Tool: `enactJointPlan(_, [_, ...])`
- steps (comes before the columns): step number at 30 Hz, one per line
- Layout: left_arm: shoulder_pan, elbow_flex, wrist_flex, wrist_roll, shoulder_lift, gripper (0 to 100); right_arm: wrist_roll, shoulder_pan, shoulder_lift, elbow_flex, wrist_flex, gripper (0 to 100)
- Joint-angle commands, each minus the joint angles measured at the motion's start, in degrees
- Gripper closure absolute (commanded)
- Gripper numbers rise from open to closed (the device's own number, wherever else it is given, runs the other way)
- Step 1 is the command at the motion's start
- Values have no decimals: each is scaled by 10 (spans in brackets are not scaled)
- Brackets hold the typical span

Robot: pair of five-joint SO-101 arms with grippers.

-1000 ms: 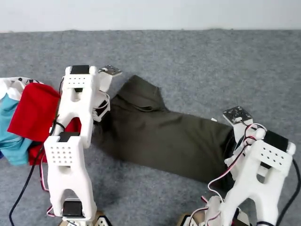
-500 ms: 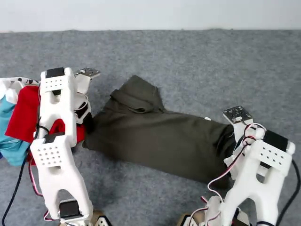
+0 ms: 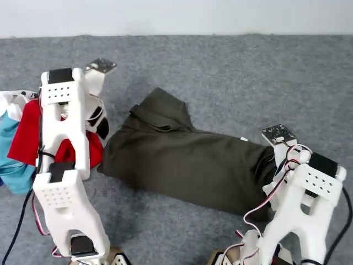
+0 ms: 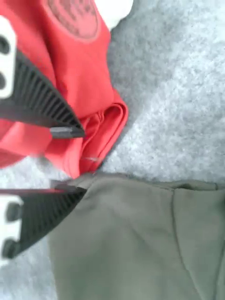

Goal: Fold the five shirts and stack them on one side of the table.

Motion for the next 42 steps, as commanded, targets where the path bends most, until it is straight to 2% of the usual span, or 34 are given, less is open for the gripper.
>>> enactJointPlan(1, [31,-5,7,59,-34,828,-6,-6,-3,-17,-1,768])
enactJointPlan(6, [81,-6,-98,179,-34,828,-7,-6,-2,-15,-2,768])
enactJointPlan(9, [96,-6,-158,221,-34,828,-7,-6,-2,11,-20,768])
enactJointPlan(14, [106,-4,-221,248,-34,829,-6,-6,-2,76,-63,768])
enactJointPlan(21, [109,-2,-275,249,-8,829,-7,-6,-3,102,-73,768])
enactJointPlan(30, [116,-66,-281,250,100,829,-7,-6,-3,102,-73,768])
enactJointPlan(42, [127,-167,-220,250,181,830,-7,-6,-3,102,-73,768])
